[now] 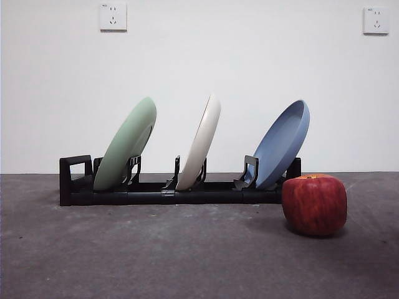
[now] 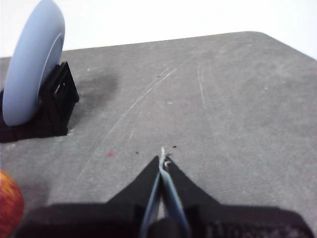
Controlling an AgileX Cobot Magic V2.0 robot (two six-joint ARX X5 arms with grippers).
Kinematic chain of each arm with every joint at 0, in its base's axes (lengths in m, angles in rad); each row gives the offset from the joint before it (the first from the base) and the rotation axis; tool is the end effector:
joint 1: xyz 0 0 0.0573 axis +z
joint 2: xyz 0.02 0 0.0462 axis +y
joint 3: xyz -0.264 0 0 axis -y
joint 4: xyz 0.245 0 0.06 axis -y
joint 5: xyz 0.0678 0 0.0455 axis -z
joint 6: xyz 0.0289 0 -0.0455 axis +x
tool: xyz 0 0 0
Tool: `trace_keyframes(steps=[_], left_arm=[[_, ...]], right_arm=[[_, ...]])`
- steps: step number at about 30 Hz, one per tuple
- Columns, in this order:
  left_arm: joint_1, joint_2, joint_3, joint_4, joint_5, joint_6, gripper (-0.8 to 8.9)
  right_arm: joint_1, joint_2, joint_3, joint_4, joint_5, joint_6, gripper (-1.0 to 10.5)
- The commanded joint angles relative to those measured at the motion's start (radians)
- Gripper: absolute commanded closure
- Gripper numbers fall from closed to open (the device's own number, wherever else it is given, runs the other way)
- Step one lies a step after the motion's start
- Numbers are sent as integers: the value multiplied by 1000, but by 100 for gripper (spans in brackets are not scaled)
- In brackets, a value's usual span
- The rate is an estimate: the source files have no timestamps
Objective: Take the green plate from the plate rack,put the plate on the table,take the apple from the table,put the apple in the plate
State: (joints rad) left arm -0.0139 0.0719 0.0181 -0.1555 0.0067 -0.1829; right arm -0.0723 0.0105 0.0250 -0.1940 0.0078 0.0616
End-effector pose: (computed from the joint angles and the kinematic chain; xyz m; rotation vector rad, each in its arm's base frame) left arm 0.0991 -0.0016 0.1491 -0.1815 0.2106 -0.0013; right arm 0.0950 -0.0071 0.1526 0.0672 0.1769 -0.0854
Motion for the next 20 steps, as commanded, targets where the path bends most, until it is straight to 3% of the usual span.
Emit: trace_keyframes(steps=[1, 7, 11, 16, 20], left_arm=[[4, 0, -7, 21, 0, 2, 817], [4, 0, -1, 32, 1, -6, 817], [4, 0, 30, 31, 50, -115, 817], [4, 24, 135, 27, 171, -165, 819], [4, 92, 256, 3, 243, -165, 819]], right_arm=[[2, 0, -7, 4, 0, 101, 946], [2, 0, -7, 7, -10, 306, 945], [2, 0, 14, 14, -102, 447, 950], [2, 31, 118, 10, -164, 461, 957], [2, 107, 246, 11, -181, 427, 957]])
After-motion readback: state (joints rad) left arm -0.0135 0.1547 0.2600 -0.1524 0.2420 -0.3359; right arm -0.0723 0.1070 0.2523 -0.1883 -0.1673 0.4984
